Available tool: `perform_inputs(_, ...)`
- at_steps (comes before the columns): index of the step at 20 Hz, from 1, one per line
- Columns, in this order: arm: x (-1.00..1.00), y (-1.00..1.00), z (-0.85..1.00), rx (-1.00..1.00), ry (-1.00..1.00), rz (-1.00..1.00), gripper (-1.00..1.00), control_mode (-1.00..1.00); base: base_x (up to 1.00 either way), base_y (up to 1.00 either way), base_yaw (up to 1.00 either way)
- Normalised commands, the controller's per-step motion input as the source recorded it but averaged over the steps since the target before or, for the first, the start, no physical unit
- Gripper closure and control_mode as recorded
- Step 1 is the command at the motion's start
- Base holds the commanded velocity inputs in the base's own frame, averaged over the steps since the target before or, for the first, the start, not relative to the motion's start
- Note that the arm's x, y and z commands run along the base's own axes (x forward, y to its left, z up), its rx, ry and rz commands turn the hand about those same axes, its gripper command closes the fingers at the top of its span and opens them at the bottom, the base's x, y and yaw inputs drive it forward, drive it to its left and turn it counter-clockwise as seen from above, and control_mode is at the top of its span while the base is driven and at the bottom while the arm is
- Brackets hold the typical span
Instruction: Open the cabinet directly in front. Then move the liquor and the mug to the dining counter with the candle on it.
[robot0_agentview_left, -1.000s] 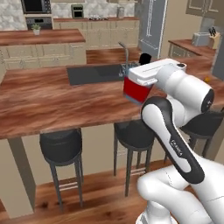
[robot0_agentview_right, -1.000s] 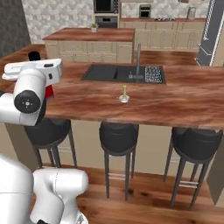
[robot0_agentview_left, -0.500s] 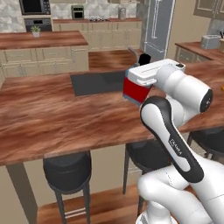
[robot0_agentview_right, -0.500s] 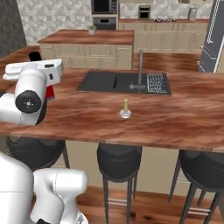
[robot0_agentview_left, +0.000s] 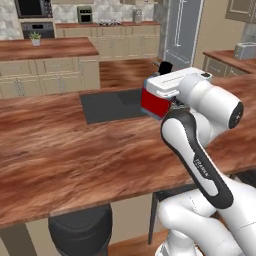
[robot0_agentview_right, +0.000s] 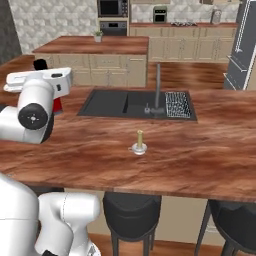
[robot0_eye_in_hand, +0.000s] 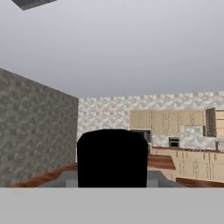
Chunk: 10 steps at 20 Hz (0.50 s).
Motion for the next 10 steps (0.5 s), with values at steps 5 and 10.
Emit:
perform_inputs(5, 0.0, 0.0, 0.0, 0.0, 0.0, 0.0, 1.0, 1.0, 0.53, 0.47, -0.13)
perform_inputs(10, 0.0, 0.0, 0.0, 0.0, 0.0, 0.0, 1.0, 1.0, 0.09, 0.01, -0.01)
